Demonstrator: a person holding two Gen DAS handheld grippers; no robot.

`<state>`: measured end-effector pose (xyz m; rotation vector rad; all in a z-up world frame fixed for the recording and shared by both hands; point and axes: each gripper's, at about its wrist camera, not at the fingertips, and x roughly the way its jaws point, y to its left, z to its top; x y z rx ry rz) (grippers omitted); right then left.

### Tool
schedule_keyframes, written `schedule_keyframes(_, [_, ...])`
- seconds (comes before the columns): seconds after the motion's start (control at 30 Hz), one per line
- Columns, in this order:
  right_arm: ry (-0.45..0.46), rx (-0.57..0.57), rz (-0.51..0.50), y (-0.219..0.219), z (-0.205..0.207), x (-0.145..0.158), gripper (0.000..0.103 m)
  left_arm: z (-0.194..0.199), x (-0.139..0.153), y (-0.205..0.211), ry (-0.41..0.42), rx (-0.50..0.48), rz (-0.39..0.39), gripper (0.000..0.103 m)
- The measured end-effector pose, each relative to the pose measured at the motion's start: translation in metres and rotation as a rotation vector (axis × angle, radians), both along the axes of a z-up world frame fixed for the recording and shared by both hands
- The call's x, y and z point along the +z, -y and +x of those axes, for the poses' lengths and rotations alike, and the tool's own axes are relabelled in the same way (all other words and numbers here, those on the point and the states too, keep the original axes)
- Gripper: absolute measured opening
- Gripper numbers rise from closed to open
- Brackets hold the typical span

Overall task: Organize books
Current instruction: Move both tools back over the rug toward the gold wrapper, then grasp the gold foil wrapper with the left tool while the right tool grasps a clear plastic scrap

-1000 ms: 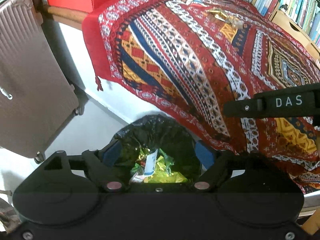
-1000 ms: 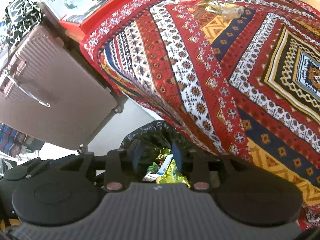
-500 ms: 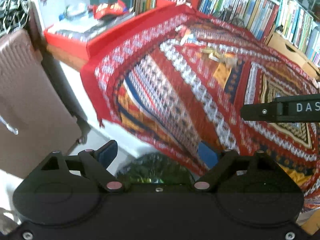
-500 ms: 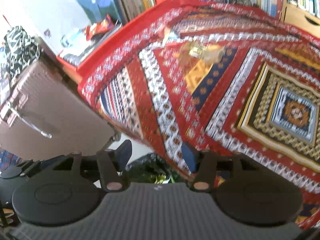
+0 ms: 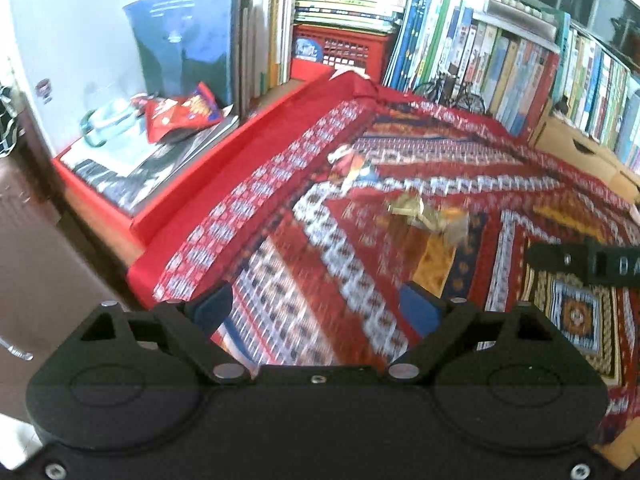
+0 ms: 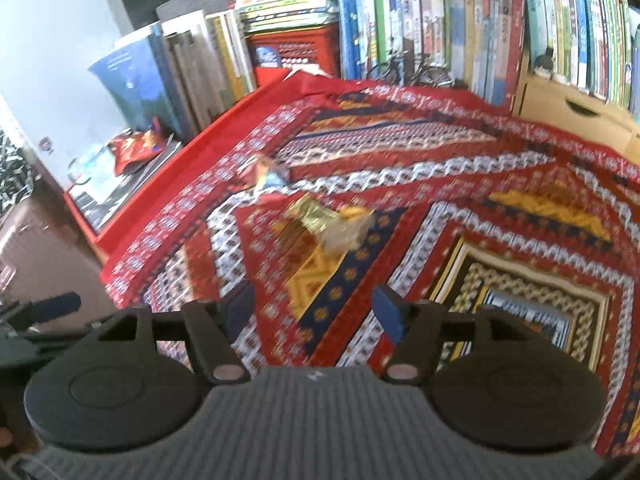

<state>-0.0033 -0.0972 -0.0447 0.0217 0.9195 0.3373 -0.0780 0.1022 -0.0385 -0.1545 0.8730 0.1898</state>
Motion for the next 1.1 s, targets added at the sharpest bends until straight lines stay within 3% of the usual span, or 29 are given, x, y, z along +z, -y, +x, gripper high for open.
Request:
schedule_keyframes(0.3, [-0.009,0.006,-0.055,0.008,0.047,-0.018,0.078,0.084,-0.014,0.014,-0.022,0.005,-0.070,0.090])
schedule_keyframes(0.5, [-0.002,0.037,-0.112,0.014,0.069,-0.034,0.078,0.129,-0.038,0.029,-0.063,0.010,-0.143,0.090])
schedule_keyframes(0.73, [-0.013,0.109,-0.126,0.019,0.083,-0.052,0.080,0.172,-0.067,0.049,-0.106,-0.009,-0.175,0.088])
schedule_keyframes(1.03, [-0.033,0.201,-0.124,0.012,0.099,-0.068,0.081,0.213,-0.100,0.059,-0.182,-0.017,-0.192,0.074])
schedule_keyframes(1.1, [-0.036,0.217,-0.120,0.009,0.103,-0.071,0.081,0.218,-0.104,0.058,-0.192,-0.012,-0.204,0.063])
